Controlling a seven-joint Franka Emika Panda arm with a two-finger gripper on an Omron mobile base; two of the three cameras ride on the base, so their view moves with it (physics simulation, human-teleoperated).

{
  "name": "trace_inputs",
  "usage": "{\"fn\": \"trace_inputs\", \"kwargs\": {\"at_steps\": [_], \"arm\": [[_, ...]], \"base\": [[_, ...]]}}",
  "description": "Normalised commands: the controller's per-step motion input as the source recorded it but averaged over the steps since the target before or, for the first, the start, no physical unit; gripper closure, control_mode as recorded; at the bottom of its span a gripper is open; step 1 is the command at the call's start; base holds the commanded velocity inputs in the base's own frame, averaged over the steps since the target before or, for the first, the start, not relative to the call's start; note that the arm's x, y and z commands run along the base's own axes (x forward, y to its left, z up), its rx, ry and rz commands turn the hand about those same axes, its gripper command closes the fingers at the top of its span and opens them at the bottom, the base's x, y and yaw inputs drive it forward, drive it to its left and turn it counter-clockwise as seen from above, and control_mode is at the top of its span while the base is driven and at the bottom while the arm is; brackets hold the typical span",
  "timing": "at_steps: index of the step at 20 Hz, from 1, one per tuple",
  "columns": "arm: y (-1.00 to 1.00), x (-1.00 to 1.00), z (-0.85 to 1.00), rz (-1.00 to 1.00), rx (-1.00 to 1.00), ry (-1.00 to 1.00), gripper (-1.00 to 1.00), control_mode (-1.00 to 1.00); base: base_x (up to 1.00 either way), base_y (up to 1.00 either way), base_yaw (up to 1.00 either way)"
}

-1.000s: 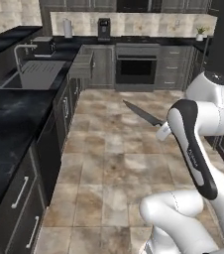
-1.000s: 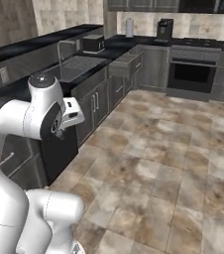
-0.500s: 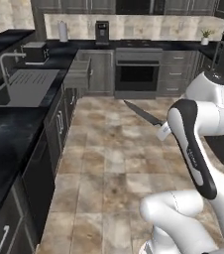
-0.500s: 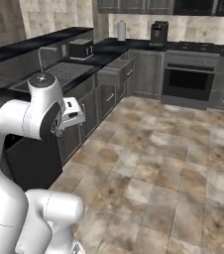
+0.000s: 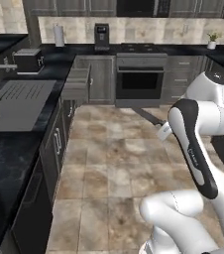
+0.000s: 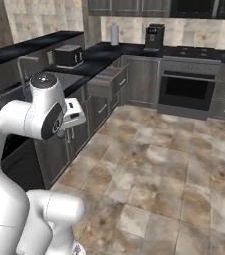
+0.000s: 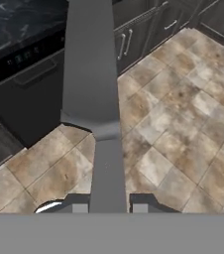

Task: Pick up the metallic utensils from the counter and place them in the open drawer. Make sure not to pick up any wooden utensils.

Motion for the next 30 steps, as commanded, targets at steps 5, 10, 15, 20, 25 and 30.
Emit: {"fn": "trace_inputs", "kwargs": {"at_steps": [5,10,15,20,25,30], "arm": [[0.00,0.00,0.00,0.00,0.00,0.00,1.00,1.00],[0.00,0.00,0.00,0.00,0.00,0.00,1.00,1.00],[0.00,0.00,0.00,0.00,0.00,0.00,1.00,1.00],[0.00,0.00,0.00,0.00,0.00,0.00,1.00,1.00],[0.00,0.00,0.00,0.00,0.00,0.00,1.00,1.00],[0.00,0.00,0.00,0.00,0.00,0.00,1.00,1.00]], "base": [[0.76,0.40,-0.03],[0.85,0.33,-0.04],[0.84,0.04,-0.06],[0.84,0.13,-0.06],[0.70,0.36,-0.04],[0.60,0.38,-0.03]]}}
